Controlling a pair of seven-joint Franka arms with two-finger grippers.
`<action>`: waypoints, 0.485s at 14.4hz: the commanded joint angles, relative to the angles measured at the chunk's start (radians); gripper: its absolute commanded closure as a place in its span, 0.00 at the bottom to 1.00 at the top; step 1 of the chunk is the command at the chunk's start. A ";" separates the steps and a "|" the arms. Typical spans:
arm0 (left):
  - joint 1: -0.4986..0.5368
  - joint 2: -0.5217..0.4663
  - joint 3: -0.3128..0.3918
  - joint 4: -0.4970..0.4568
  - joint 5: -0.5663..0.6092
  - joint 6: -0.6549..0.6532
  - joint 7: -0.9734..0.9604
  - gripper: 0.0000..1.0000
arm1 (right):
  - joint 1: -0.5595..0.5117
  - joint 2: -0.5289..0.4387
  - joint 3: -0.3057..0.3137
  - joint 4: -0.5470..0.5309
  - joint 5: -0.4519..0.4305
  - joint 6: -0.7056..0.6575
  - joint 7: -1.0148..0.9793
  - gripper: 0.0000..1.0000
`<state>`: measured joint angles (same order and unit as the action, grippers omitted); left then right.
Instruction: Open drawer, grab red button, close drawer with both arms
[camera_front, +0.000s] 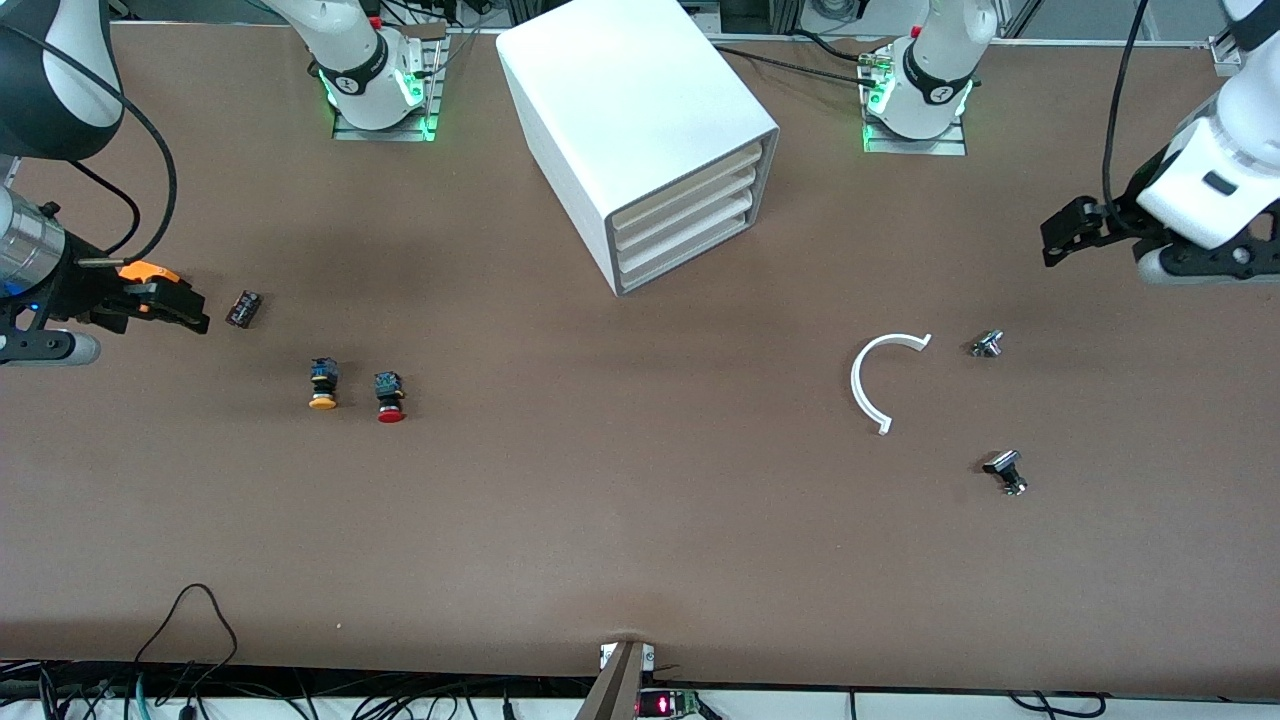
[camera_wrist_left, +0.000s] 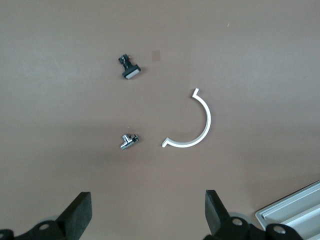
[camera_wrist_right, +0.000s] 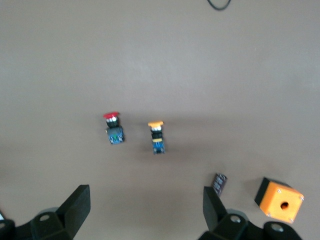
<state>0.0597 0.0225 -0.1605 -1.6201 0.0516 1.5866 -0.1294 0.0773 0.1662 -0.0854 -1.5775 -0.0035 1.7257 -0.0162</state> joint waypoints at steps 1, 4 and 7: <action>-0.006 0.005 -0.002 -0.003 0.037 0.015 0.030 0.00 | -0.014 -0.037 0.015 -0.019 -0.020 -0.044 -0.037 0.00; -0.008 0.011 -0.008 0.014 0.036 0.000 0.030 0.00 | -0.014 -0.071 0.015 -0.064 -0.018 -0.023 -0.030 0.00; -0.004 0.014 -0.008 0.014 0.027 0.000 0.030 0.00 | -0.014 -0.089 0.006 -0.081 -0.016 -0.021 -0.030 0.00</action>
<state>0.0526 0.0357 -0.1642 -1.6207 0.0606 1.5935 -0.1240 0.0761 0.1260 -0.0864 -1.6065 -0.0116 1.6983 -0.0339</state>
